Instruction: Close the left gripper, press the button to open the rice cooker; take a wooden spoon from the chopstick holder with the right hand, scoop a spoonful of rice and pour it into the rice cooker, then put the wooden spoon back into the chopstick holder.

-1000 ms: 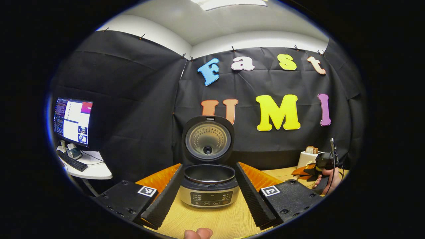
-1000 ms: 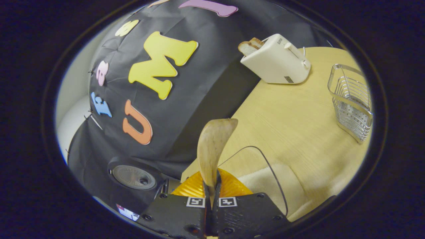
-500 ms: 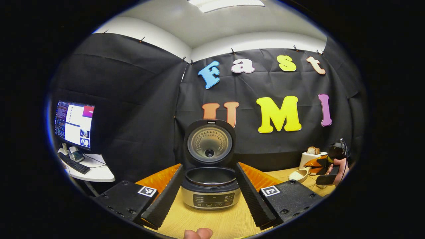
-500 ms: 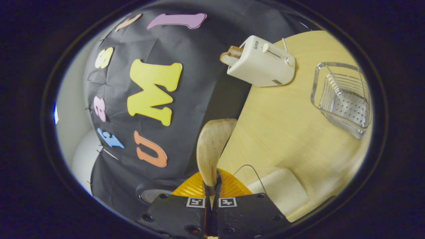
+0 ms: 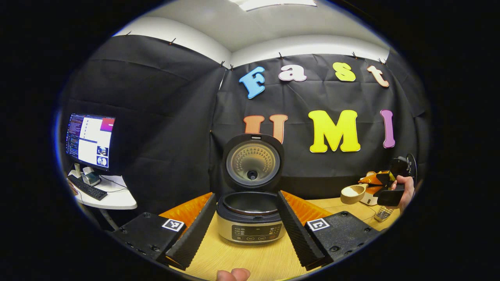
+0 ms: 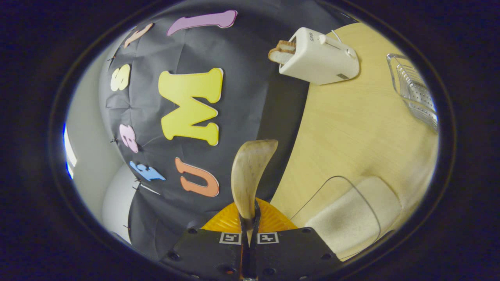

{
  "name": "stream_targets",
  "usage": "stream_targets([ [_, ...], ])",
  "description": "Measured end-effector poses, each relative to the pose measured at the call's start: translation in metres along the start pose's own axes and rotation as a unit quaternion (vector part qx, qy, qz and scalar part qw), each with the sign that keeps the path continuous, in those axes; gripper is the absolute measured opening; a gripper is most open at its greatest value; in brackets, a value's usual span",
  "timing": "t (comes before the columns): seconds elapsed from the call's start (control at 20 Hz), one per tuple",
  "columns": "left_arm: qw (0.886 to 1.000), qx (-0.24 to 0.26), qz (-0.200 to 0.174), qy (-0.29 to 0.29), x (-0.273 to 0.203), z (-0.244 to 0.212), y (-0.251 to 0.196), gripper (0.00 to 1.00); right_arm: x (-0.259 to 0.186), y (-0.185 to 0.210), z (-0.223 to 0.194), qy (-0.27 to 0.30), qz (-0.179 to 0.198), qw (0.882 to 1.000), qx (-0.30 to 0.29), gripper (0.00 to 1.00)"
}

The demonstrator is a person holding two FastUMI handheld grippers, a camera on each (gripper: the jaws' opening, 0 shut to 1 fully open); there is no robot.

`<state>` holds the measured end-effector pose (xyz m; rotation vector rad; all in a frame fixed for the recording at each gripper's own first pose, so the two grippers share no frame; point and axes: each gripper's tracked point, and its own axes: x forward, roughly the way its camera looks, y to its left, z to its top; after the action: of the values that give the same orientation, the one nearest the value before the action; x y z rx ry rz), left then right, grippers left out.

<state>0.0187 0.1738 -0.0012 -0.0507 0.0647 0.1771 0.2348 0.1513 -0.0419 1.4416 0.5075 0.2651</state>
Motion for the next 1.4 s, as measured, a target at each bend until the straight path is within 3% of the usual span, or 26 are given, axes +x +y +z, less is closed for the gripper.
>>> stream_targets([
  [0.35, 0.999, 0.008, 0.037, -0.001, -0.001, 0.005, 0.034, 0.98, 0.064, 0.082, -0.079, 0.058, 0.024, 0.998, -0.007, 0.00],
  [0.6, 0.999, -0.007, 0.050, -0.009, -0.004, 0.011, 0.052, 0.98, 0.108, 0.113, -0.135, 0.074, 0.012, 0.995, -0.065, 0.00],
  [0.8, 0.998, -0.016, 0.062, 0.001, -0.007, 0.009, 0.070, 0.98, 0.138, 0.135, -0.156, 0.063, 0.003, 0.990, -0.126, 0.00],
  [0.95, 0.997, -0.012, 0.079, -0.002, -0.013, 0.013, 0.089, 0.98, 0.153, 0.140, -0.175, 0.054, -0.016, 0.978, -0.203, 0.00],
  [1.15, 0.995, -0.011, 0.095, 0.002, -0.020, 0.015, 0.101, 1.00, 0.165, 0.141, -0.191, 0.053, -0.037, 0.964, -0.259, 0.00],
  [1.4, 0.995, -0.015, 0.101, 0.004, -0.019, 0.015, 0.108, 0.98, 0.175, 0.140, -0.198, 0.040, -0.059, 0.936, -0.344, 0.00],
])
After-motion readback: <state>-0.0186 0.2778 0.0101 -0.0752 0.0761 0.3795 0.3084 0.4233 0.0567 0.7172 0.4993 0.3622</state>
